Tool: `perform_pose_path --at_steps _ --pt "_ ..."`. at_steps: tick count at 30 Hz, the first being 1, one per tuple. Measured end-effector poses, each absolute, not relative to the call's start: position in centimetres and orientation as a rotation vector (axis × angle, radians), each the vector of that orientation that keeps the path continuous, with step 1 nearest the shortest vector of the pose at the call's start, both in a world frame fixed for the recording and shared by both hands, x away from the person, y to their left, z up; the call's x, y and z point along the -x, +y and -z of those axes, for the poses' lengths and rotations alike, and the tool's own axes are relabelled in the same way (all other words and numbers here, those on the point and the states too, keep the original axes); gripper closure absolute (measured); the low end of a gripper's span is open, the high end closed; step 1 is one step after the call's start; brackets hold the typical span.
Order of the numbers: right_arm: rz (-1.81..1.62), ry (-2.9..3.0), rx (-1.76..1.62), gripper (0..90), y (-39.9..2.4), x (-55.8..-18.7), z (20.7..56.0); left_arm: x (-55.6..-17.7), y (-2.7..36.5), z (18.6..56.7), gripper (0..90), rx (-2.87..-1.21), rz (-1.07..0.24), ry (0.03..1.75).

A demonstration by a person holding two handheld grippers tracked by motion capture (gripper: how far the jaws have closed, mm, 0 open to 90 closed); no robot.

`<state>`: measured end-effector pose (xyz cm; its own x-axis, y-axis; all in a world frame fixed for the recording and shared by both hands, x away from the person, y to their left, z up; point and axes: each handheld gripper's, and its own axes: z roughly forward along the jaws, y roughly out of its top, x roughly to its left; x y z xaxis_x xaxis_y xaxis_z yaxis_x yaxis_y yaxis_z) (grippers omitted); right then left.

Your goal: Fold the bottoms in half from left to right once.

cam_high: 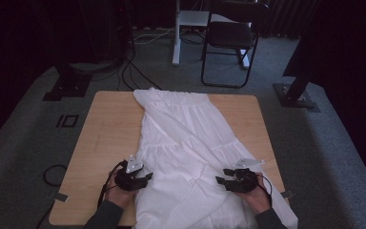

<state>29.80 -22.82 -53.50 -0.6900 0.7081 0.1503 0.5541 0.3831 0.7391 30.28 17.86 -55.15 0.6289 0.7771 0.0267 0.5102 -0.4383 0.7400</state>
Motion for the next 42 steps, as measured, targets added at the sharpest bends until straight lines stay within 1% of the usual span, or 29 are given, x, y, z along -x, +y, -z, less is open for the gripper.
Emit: perform_pose_path --at_steps 2,3,6,10,11,12,13,14,16,17,18,19,20,21,22,23,24,26,29,32,38,40,42 --pt "-1.192 2.486 -1.094 80.8 -22.7 -29.7 53.5 -30.2 17.9 55.1 46.1 -2.133 -0.480 1.000" --pt "-1.196 2.475 -1.079 87.9 -22.9 -29.4 53.1 -30.2 17.9 55.1 46.0 -2.128 -0.478 0.999" --pt "-1.273 2.389 -1.037 89.2 -25.0 -27.9 50.6 -30.2 18.0 54.9 45.8 -2.106 -0.453 1.001" --pt "-1.357 2.227 -0.985 89.3 -29.2 -24.7 46.1 -30.2 18.0 54.8 45.1 -2.096 -0.427 0.997" --pt "-1.357 2.227 -0.985 89.3 -29.2 -24.7 46.1 -30.2 18.0 54.8 45.1 -2.096 -0.427 0.997" --pt "-1.404 2.139 -0.975 89.3 -31.5 -23.0 44.6 -30.2 17.9 54.9 45.1 -2.102 -0.434 0.997" --pt "-1.404 2.139 -0.975 89.3 -31.5 -23.0 44.6 -30.2 17.9 54.9 45.1 -2.102 -0.434 0.997" --pt "-1.424 2.097 -0.994 89.3 -33.7 -21.8 44.6 -30.2 17.9 54.9 44.7 -2.103 -0.426 0.992" --pt "-1.387 2.122 -1.032 89.2 -34.9 -21.4 45.9 -30.2 17.9 54.9 44.6 -2.106 -0.434 0.992" --pt "-1.387 2.122 -1.032 89.2 -34.9 -21.4 45.9 -30.2 17.9 54.9 44.5 -2.106 -0.434 0.992" --pt "-1.292 2.198 -1.112 89.0 -35.5 -21.6 49.0 -30.2 17.9 54.9 44.3 -2.105 -0.430 0.995" --pt "-1.263 2.232 -1.142 88.5 -35.7 -21.8 50.2 -30.2 17.9 54.9 44.1 -2.105 -0.430 0.995" --pt "-1.232 2.270 -1.183 84.3 -35.8 -22.0 51.7 -30.3 18.0 54.9 44.0 -2.105 -0.435 0.995" --pt "-1.203 2.275 -1.227 75.9 -35.9 -22.3 52.8 -30.3 18.0 54.9 43.9 -2.107 -0.436 0.995" --pt "-1.194 2.249 -1.272 69.8 -36.1 -22.5 53.5 -30.3 18.0 54.9 43.9 -2.106 -0.437 0.998" --pt "-1.194 2.249 -1.272 69.8 -36.1 -22.5 53.5 -30.3 18.0 54.9 43.8 -2.106 -0.437 0.998" --pt "-1.214 2.195 -1.310 62.6 -36.5 -23.0 53.5 -30.4 18.0 54.9 43.5 -2.106 -0.437 1.001" --pt "-1.247 2.167 -1.286 58.2 -36.2 -23.6 52.4 -30.5 17.9 55.0 43.4 -2.110 -0.438 1.000" --pt "-1.251 2.143 -1.237 55.6 -34.6 -25.4 50.5 -30.5 17.8 55.1 42.7 -2.107 -0.444 1.006" --pt "-1.230 2.188 -1.189 53.3 -31.5 -27.9 49.9 -30.4 17.8 55.1 42.0 -2.109 -0.455 1.001" --pt "-1.061 2.318 -1.114 47.1 -24.8 -32.3 51.6 -30.4 17.6 55.2 41.3 -2.113 -0.453 0.994" --pt "-0.979 2.346 -1.117 47.5 -23.6 -33.5 52.4 -30.3 17.4 55.2 41.2 -2.117 -0.455 0.986" --pt "-0.939 2.361 -1.123 47.5 -23.3 -34.1 52.9 -30.3 17.4 55.2 41.2 -2.117 -0.455 0.986"
